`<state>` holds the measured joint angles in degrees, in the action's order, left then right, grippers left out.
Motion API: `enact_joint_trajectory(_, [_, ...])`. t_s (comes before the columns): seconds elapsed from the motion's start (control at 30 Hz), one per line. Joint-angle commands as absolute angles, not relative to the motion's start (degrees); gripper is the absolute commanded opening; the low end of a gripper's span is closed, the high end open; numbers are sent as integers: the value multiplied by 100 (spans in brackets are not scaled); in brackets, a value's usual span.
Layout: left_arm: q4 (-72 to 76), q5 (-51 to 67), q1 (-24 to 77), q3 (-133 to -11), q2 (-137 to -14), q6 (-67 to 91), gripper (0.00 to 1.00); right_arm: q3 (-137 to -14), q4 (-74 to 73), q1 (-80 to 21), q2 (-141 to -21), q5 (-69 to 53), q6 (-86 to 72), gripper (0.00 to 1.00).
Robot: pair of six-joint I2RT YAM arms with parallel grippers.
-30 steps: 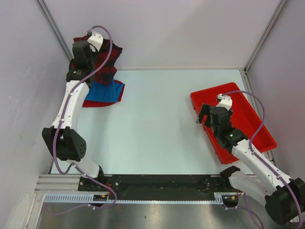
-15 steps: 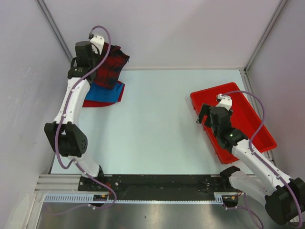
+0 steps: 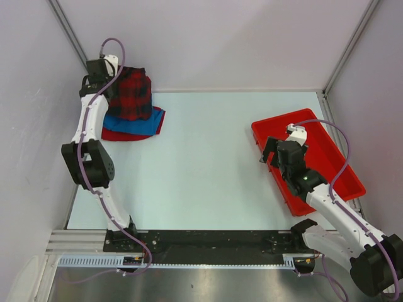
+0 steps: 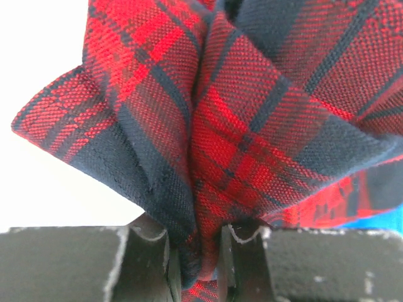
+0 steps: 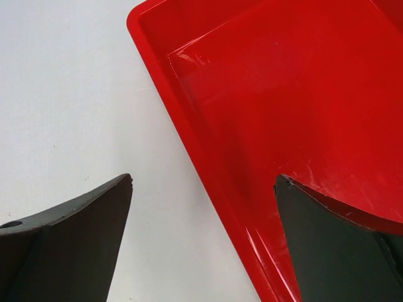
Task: Fold and stack the skirts
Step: Place the skirt at the center of the board.
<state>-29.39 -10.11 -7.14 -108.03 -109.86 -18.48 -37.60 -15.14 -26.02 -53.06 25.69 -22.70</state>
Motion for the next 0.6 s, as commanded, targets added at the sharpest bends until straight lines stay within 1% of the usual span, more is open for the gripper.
enact_joint_trajectory(0.0, [-2857, -906, -826, -11258, -11425, -1942, 1, -3779, -1310, -2575, -5282, 2769, -2206, 100])
enact_joint_trajectory(0.13, [-2821, -721, -844, -11487, -11829, -2109, 1, -3806, -1301, -2575, -5265, 2821, -2206, 100])
enact_joint_trajectory(0.23, [-2882, -695, -888, -11917, -12251, -2083, 5, -3814, -1309, -2575, -5256, 2804, -2250, 100])
enact_joint_trajectory(0.27, [-2918, -668, -914, -12135, -12356, -2092, 11, -3823, -1301, -2575, -5247, 2795, -2259, 100])
enact_joint_trajectory(0.33, [-2901, -694, -932, -12269, -12585, -2118, 19, -3832, -1309, -2575, -5256, 2795, -2285, 100])
enact_joint_trajectory(0.37, [-2866, -677, -940, -12322, -12638, -2136, 26, -3858, -1310, -2575, -5265, 2804, -2294, 100])
enact_joint_trajectory(0.43, [-2883, -686, -967, -12462, -12822, -2145, 34, -3885, -1318, -2575, -5291, 2812, -2303, 100])
enact_joint_trajectory(0.47, [-2970, -686, -975, -12498, -12884, -2153, 43, -3902, -1327, -2575, -5308, 2812, -2311, 100])
enact_joint_trajectory(0.57, [-3058, -825, -1020, -12507, -12990, -2188, 54, -3964, -1310, -2575, -5379, 2786, -2320, 100])
